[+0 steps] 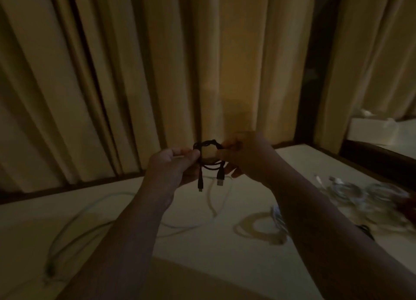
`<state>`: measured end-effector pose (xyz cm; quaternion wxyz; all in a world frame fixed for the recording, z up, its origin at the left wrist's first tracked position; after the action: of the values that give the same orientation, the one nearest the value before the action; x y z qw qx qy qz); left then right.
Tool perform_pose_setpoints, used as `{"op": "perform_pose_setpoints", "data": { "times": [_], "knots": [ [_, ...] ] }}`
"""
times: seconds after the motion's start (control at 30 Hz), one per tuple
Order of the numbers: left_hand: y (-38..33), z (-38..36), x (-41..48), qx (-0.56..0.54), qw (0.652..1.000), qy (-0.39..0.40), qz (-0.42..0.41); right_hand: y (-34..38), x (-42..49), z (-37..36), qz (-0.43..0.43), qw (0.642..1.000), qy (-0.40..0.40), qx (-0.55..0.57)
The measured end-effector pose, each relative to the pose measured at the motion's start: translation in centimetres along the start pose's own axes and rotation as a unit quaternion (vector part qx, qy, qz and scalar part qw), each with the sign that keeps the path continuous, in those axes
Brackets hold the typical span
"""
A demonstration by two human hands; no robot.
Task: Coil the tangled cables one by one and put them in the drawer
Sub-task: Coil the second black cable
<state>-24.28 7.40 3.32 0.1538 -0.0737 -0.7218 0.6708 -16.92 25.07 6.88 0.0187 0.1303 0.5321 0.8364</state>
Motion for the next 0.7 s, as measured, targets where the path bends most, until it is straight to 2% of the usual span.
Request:
{"op": "perform_pose_setpoints", "data": {
  "times": [0.13,0.27,0.33,0.5,0.57,0.63,0.7],
  "knots": [
    [3.3,-4.8,-1.6,-0.001,0.999,0.025,0.033,-2.4,-4.3,3.8,-0.055,0.996,-0.064,-0.013],
    [6.2,-8.2,-4.0,0.054,0.994,0.064,0.073,-5.6,-8.5,5.5,-0.124,0.985,-0.113,-0.04],
    [6.9,-8.8,-5.0,0.083,0.99,0.086,0.078,-7.0,-10.4,5.2,-0.139,0.981,-0.118,-0.073],
    [7.0,-8.4,-5.6,0.109,0.987,0.077,0.085,-8.1,-11.7,3.7,-0.135,0.981,-0.105,-0.091],
    [6.8,-9.2,-5.2,0.11,0.988,0.07,0.089,-7.8,-10.7,5.1,-0.124,0.977,-0.12,-0.126],
    [6.6,-10.5,-4.2,0.102,0.988,0.061,0.1,-8.0,-9.2,7.0,-0.13,0.976,-0.139,-0.106],
    [6.8,-12.2,-2.9,0.083,0.987,0.058,0.122,-9.0,-7.4,8.5,-0.152,0.976,-0.125,-0.094]
  ]
}}
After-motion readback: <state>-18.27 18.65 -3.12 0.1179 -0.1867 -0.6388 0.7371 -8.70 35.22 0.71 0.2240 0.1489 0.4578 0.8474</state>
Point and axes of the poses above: each hand's wrist, its own x-axis towards the middle knuckle, its own z-axis out of the back of the hand, y = z × x, the point moved 9 cm from there along x, towards the middle knuckle, and after that the axes turned 5 degrees about y, right-handed, at the moved point
